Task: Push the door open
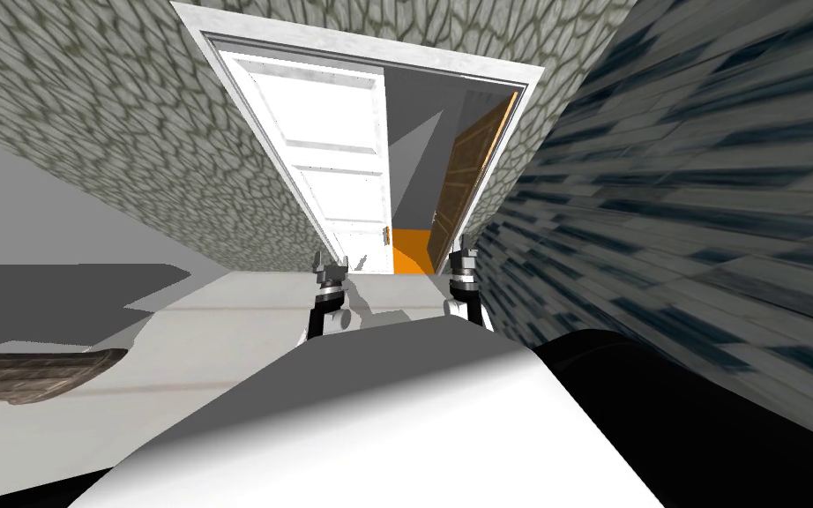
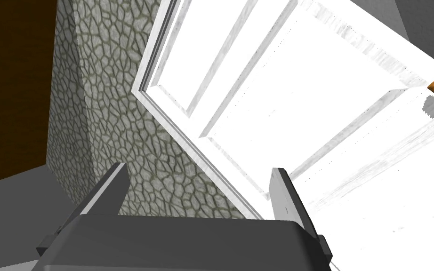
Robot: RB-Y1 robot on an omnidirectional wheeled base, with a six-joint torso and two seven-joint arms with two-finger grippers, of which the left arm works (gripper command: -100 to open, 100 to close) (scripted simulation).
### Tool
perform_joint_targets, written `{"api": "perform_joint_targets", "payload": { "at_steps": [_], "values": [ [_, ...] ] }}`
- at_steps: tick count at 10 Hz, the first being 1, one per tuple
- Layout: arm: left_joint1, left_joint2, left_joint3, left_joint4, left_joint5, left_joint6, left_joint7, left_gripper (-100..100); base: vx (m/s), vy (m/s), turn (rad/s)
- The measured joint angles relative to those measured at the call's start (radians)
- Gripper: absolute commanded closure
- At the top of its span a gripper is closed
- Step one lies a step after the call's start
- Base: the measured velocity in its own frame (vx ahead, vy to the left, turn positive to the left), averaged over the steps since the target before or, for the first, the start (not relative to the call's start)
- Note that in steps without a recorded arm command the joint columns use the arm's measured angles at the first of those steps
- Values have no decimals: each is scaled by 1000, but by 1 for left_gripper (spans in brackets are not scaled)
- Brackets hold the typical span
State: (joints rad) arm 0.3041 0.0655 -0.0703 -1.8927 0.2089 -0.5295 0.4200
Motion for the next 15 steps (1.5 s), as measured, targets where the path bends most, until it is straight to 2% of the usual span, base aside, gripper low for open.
{"api": "perform_joint_targets", "payload": {
  "at_steps": [2,9,14,15],
  "values": [
    [-14,12,2,56,15,-22,37,-100,91,0,-82],
    [-86,17,3,245,61,-67,153,-100,103,9,-89],
    [-135,20,2,394,95,-114,243,-100,93,10,-89],
    [-144,20,3,416,103,-117,260,-100,101,35,-79]
  ]
}}
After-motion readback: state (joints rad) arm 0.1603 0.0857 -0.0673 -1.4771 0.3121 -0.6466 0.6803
